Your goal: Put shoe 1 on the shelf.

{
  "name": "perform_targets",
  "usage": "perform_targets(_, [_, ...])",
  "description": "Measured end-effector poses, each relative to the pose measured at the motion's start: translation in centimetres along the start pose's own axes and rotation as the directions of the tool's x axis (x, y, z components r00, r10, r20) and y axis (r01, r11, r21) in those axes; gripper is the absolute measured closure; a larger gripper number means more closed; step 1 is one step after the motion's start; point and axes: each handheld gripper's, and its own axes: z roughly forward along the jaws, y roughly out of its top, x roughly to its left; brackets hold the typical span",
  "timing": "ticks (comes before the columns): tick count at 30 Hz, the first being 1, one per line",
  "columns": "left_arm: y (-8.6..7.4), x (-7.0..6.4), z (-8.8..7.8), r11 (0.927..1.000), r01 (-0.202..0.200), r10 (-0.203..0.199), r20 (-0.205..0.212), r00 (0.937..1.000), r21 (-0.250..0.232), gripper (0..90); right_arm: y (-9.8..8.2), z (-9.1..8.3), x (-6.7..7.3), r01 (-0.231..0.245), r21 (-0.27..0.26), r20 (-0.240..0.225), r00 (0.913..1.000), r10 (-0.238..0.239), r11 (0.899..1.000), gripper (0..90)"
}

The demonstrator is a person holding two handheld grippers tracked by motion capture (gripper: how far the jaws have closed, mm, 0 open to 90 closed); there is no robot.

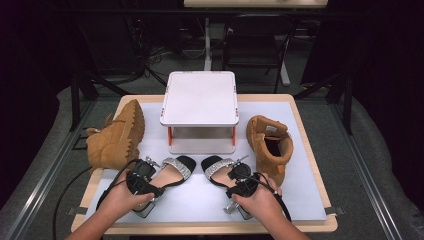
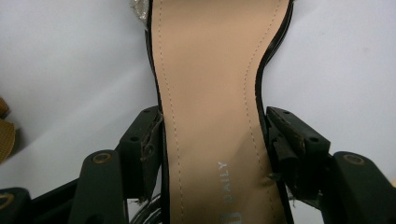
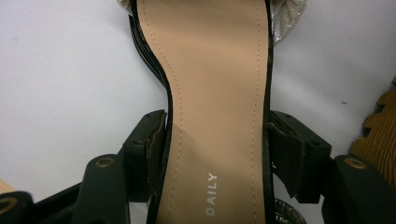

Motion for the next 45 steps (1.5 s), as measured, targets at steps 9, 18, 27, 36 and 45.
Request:
perform_targets(9, [0.0,0.0,0.0,1.0000,0.001,-0.001,0.000,1.0000,-0.001,39.5,-0.7,0.0,-0.4,0.007,-0.050,-0.030,0.9995,-0.008,0.999,39.3])
perform_targets(18, [-0.3,0.2,0.0,0.9997,0.007,-0.007,0.009,0.9999,-0.024,40.2,-1.4,0.1,-0.3,-0.062,-0.120,-0.035,0.9977,0.058,0.991,40.7])
perform_targets(27, [-0.4,0.1,-0.1,0.9990,0.029,-0.029,-0.006,0.9996,-0.033,41.7,-1.6,0.0,0.2,-0.083,-0.136,-0.007,0.9965,0.083,0.987,42.0])
perform_targets(36, [-0.6,0.2,-0.2,0.9937,0.098,-0.097,0.009,0.9952,-0.056,42.8,-1.9,-0.2,0.3,-0.145,-0.133,-0.018,0.9894,0.144,0.980,42.2])
perform_targets(45, [-0.8,0.2,-0.7,0.9840,0.158,-0.156,0.025,0.9874,-0.082,43.1,-2.0,-0.8,0.5,-0.186,-0.162,-0.021,0.9825,0.185,0.969,42.2])
